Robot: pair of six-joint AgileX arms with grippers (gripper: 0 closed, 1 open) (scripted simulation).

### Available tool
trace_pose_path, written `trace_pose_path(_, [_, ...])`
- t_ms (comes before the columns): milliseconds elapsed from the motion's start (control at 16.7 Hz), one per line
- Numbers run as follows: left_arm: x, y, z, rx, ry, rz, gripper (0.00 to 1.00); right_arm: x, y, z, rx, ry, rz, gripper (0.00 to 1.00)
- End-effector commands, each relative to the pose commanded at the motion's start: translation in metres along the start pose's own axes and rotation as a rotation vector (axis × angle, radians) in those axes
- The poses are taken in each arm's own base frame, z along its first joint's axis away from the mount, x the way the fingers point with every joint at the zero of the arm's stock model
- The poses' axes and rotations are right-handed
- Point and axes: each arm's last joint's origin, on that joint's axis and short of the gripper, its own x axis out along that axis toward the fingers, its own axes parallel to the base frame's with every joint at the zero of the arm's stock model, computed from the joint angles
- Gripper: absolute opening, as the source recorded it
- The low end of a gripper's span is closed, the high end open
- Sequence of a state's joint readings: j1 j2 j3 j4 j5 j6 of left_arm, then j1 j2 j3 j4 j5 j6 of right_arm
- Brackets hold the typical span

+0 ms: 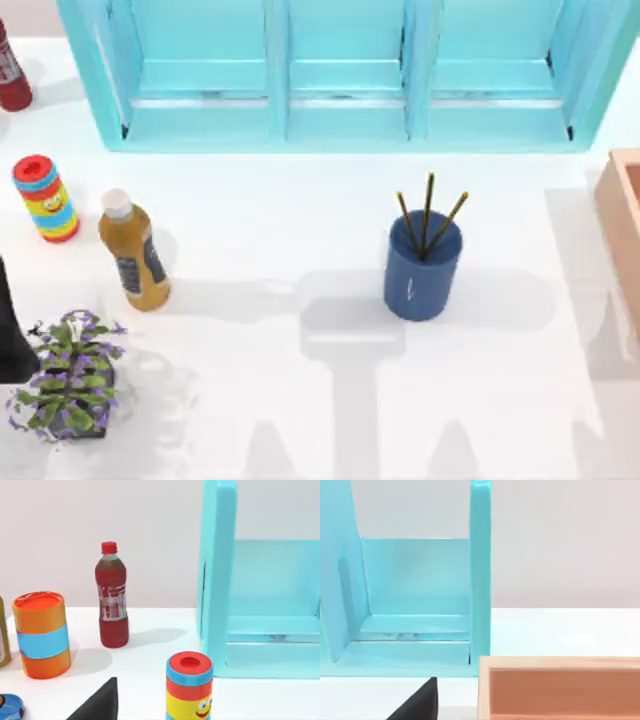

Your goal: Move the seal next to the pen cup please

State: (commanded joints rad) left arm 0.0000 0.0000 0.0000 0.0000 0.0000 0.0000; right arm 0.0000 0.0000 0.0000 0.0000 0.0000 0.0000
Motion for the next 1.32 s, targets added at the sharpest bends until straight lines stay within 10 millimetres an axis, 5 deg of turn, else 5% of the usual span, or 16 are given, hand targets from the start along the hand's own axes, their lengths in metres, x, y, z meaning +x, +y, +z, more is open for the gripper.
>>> trace_pose_path(300, [0.000, 0.002, 0.011, 0.014, 0.061, 0.015, 1.00, 0.000, 0.000, 0.000, 0.000, 0.000, 0.000, 1.00])
trace_pose_path(600, [0.015, 0.009, 0.060, 0.062, 0.343, 0.056, 1.00, 0.000, 0.000, 0.000, 0.000, 0.000, 0.000, 1.00])
trace_pose_path(900, [0.073, 0.027, 0.095, 0.084, 0.841, 0.069, 1.00, 0.000, 0.000, 0.000, 0.000, 0.000, 0.000, 1.00])
trace_pose_path(1320, [0.162, 0.067, 0.097, 0.047, 1.396, 0.019, 1.00, 0.000, 0.000, 0.000, 0.000, 0.000, 0.000, 1.00])
